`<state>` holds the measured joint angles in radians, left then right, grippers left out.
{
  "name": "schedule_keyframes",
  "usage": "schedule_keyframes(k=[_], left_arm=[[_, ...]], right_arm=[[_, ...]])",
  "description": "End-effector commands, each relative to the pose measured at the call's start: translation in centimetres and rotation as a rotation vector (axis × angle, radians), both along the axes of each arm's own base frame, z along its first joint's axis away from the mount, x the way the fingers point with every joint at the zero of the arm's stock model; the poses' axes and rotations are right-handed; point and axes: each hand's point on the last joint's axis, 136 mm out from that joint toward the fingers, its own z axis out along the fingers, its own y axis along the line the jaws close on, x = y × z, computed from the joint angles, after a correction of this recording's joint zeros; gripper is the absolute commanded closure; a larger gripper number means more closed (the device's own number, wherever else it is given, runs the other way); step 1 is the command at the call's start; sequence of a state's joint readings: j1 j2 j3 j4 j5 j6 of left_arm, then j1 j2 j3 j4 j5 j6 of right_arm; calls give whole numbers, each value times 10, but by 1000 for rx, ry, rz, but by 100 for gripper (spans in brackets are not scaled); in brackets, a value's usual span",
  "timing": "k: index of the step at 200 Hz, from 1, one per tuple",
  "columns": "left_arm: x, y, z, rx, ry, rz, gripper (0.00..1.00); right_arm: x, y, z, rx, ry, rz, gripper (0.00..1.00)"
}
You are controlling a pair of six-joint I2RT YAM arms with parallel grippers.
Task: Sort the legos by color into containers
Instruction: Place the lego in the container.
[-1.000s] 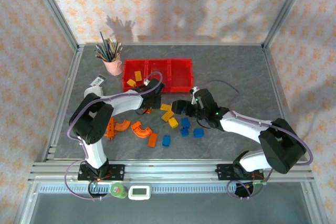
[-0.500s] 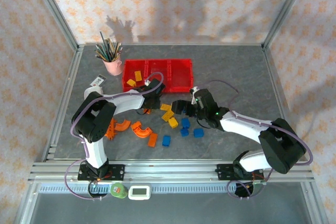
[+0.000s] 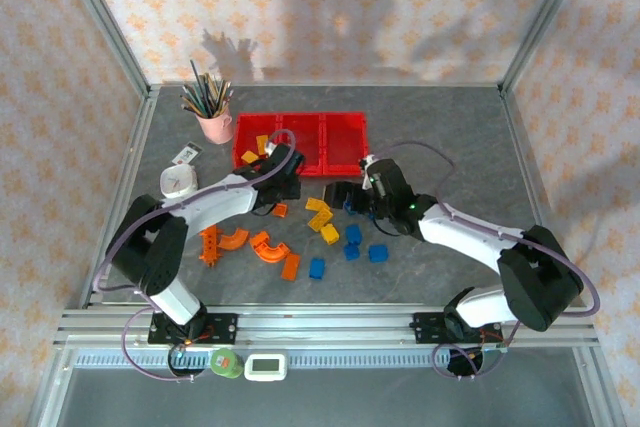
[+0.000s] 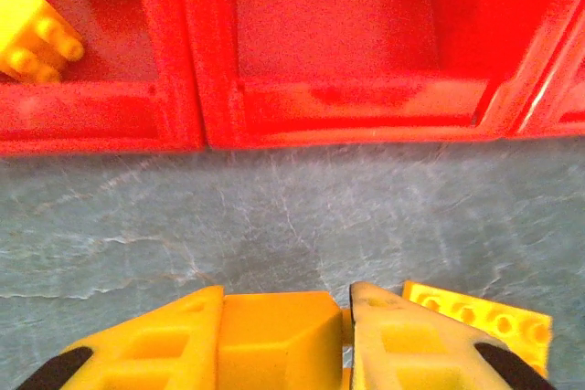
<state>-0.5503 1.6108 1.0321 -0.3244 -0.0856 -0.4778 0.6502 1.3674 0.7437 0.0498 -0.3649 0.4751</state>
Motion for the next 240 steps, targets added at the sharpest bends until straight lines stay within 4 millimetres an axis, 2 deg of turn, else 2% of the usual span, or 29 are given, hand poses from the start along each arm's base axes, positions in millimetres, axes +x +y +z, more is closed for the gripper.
schedule_keyframes(k=[1, 28, 59, 99, 127, 137, 140, 151, 165, 188, 219, 240], left_arm=[[8, 24, 27, -13, -64, 85, 70], [31, 47, 60, -47, -141, 155, 71], [66, 65, 82, -56, -204, 220, 71], [111, 82, 73, -10, -201, 291, 71], [140, 92, 64, 52, -195, 312, 71], [148, 95, 67, 70, -196, 318, 71], [151, 96, 56, 83, -171, 319, 71], [159, 94, 50, 83, -163, 311, 71], [165, 90, 43, 74, -154, 293, 68], [170, 89, 36, 108, -124, 269, 55], [167, 90, 46, 121, -116, 253, 48], [155, 84, 56, 78, -110, 231, 47]], right_arm=[[6, 10, 27, 45, -35, 12, 0], [17, 19, 37, 88, -32, -20, 0], [33, 27, 41, 101, -35, -47, 0], [47, 32, 41, 77, -41, -66, 0], [49, 34, 41, 71, -31, -60, 0], [49, 33, 43, 69, -36, -63, 0], [49, 33, 43, 68, -37, -63, 0], [49, 32, 45, 64, -45, -64, 0], [50, 31, 48, 62, -53, -68, 0], [51, 32, 50, 52, -56, -63, 0], [49, 30, 56, 50, -70, -55, 0], [47, 26, 57, 43, -73, -55, 0]])
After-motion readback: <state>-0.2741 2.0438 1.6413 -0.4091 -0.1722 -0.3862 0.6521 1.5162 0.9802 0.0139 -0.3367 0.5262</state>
